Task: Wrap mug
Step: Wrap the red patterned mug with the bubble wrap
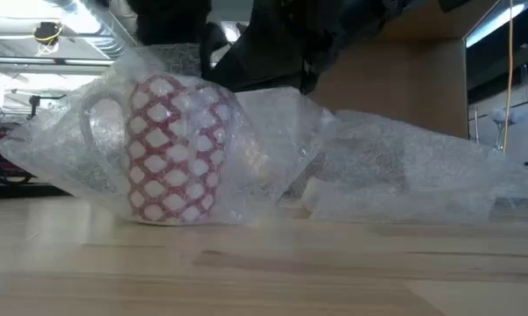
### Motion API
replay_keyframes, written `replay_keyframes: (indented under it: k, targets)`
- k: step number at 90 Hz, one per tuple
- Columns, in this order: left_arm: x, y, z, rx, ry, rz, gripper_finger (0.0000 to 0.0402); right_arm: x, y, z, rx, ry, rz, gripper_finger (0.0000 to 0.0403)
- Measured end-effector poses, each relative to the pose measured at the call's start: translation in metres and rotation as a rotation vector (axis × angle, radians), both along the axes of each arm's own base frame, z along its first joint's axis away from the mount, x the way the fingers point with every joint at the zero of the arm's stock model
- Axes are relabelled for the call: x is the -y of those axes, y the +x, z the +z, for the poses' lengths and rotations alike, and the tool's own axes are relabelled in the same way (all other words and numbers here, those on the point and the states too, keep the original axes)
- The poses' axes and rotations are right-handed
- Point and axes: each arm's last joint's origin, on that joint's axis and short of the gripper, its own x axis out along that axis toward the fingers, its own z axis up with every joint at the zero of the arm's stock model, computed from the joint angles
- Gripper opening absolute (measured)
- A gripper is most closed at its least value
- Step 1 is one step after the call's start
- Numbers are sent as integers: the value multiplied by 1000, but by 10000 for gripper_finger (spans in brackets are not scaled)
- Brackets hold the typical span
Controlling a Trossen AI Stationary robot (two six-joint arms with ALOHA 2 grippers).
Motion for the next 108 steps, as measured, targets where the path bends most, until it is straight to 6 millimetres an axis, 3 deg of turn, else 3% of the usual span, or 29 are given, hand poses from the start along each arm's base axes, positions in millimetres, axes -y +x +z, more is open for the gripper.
replay_keyframes:
  k: [20, 44, 60, 73, 94, 108]
  targets:
    - [0, -2, -26, 77, -38, 9, 1, 1, -1, 3, 2, 0, 1, 1]
    - [0, -2, -30, 89, -53, 1, 1, 6, -3, 22, 61, -18, -38, 1]
    - [-1, -2, -30, 79, -53, 2, 1, 16, 9, -4, 11, 32, -32, 1]
    - [1, -5, -16, 75, -65, 6, 1, 16, 9, -5, 0, 42, -43, 1]
    - [-3, -17, 34, 188, -26, 14, 1, 16, 8, -3, 4, 25, -32, 1]
    - [-15, -18, 42, 219, -13, 55, 1, 16, 8, -3, 4, 27, -29, 1]
